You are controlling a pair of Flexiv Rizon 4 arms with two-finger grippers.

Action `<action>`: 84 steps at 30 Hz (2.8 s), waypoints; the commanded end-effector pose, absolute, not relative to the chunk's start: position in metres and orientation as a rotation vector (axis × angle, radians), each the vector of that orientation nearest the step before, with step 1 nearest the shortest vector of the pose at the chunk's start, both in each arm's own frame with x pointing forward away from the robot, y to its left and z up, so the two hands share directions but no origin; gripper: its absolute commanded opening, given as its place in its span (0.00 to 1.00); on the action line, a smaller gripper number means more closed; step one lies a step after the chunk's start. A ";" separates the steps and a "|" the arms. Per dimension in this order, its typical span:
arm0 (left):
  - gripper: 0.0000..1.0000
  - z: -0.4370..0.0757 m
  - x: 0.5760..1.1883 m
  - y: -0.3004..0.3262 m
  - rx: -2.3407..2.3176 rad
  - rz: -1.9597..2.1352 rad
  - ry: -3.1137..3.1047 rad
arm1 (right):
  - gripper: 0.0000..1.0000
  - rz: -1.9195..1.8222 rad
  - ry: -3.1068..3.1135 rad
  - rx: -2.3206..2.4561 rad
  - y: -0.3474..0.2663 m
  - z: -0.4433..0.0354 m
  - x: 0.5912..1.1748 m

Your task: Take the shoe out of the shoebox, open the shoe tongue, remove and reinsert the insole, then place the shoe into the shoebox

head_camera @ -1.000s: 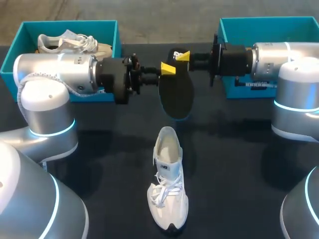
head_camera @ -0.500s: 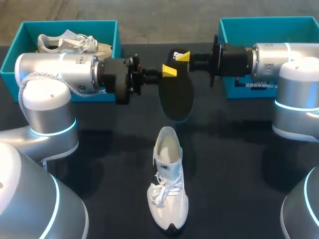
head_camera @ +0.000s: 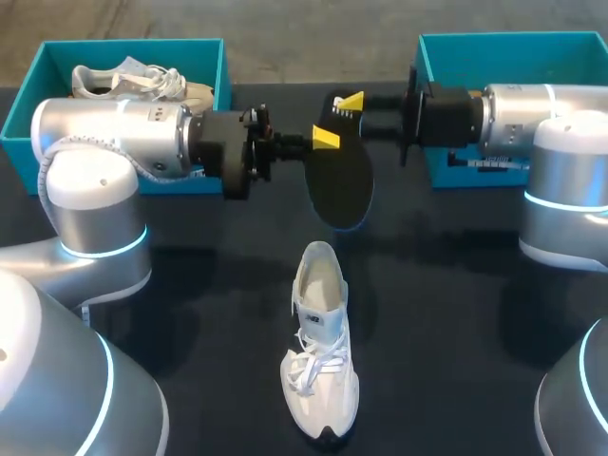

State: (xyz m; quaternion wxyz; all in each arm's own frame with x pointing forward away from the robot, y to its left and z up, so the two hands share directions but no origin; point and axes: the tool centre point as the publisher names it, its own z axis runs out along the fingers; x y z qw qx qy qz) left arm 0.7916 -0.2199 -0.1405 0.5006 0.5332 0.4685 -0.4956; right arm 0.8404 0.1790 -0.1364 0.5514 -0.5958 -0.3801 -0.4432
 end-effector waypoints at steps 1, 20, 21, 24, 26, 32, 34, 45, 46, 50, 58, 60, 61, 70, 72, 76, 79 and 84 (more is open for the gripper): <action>0.00 -0.139 0.791 -0.219 1.288 -1.185 1.135 | 1.00 -1.064 -0.895 -1.414 0.179 -0.134 0.835; 0.00 -0.148 0.788 -0.159 1.259 -1.138 1.295 | 1.00 -1.077 -0.953 -1.353 0.169 -0.136 0.805; 0.00 -0.150 0.787 -0.156 1.259 -1.141 1.305 | 1.00 -1.077 -0.957 -1.349 0.169 -0.136 0.803; 0.00 -0.154 0.784 -0.150 1.256 -1.159 1.331 | 1.00 -1.078 -0.961 -1.345 0.168 -0.139 0.799; 0.00 -0.155 0.782 -0.145 1.256 -1.166 1.343 | 1.00 -1.086 -0.963 -1.346 0.167 -0.140 0.796; 0.00 -0.158 0.777 -0.131 1.238 -1.213 1.401 | 1.00 -1.117 -0.962 -1.359 0.163 -0.141 0.788; 0.00 -0.159 0.775 -0.127 1.234 -1.231 1.421 | 1.00 -1.117 -0.962 -1.359 0.163 -0.141 0.788; 0.00 -0.152 0.761 -0.125 1.017 -1.649 1.641 | 1.00 -1.117 -0.962 -1.359 0.163 -0.141 0.788; 0.00 -0.151 0.760 -0.125 0.989 -1.683 1.666 | 1.00 -1.117 -0.962 -1.359 0.163 -0.141 0.788; 0.00 -0.146 0.757 -0.126 0.873 -1.812 1.761 | 1.00 -1.117 -0.962 -1.359 0.163 -0.141 0.788; 0.00 -0.146 0.755 -0.128 0.654 -1.983 1.974 | 1.00 -1.117 -0.962 -1.359 0.163 -0.141 0.788; 0.00 -0.146 0.756 -0.127 0.602 -2.013 2.022 | 1.00 -1.117 -0.962 -1.359 0.163 -0.141 0.788; 0.00 -0.146 0.756 -0.127 0.588 -2.021 2.035 | 1.00 -1.117 -0.962 -1.359 0.163 -0.141 0.788; 0.00 -0.143 0.755 -0.126 0.518 -2.076 2.071 | 1.00 -1.117 -0.962 -1.359 0.163 -0.141 0.788; 0.00 -0.143 0.755 -0.126 0.518 -2.076 2.071 | 1.00 -1.117 -0.962 -1.359 0.163 -0.141 0.788; 0.00 -0.143 0.755 -0.126 0.518 -2.076 2.071 | 1.00 -1.117 -0.962 -1.359 0.163 -0.141 0.788; 0.00 -0.143 0.755 -0.126 0.518 -2.076 2.071 | 1.00 -1.117 -0.962 -1.359 0.163 -0.141 0.788; 0.00 -0.143 0.755 -0.126 0.518 -2.076 2.071 | 1.00 -1.117 -0.962 -1.359 0.163 -0.141 0.788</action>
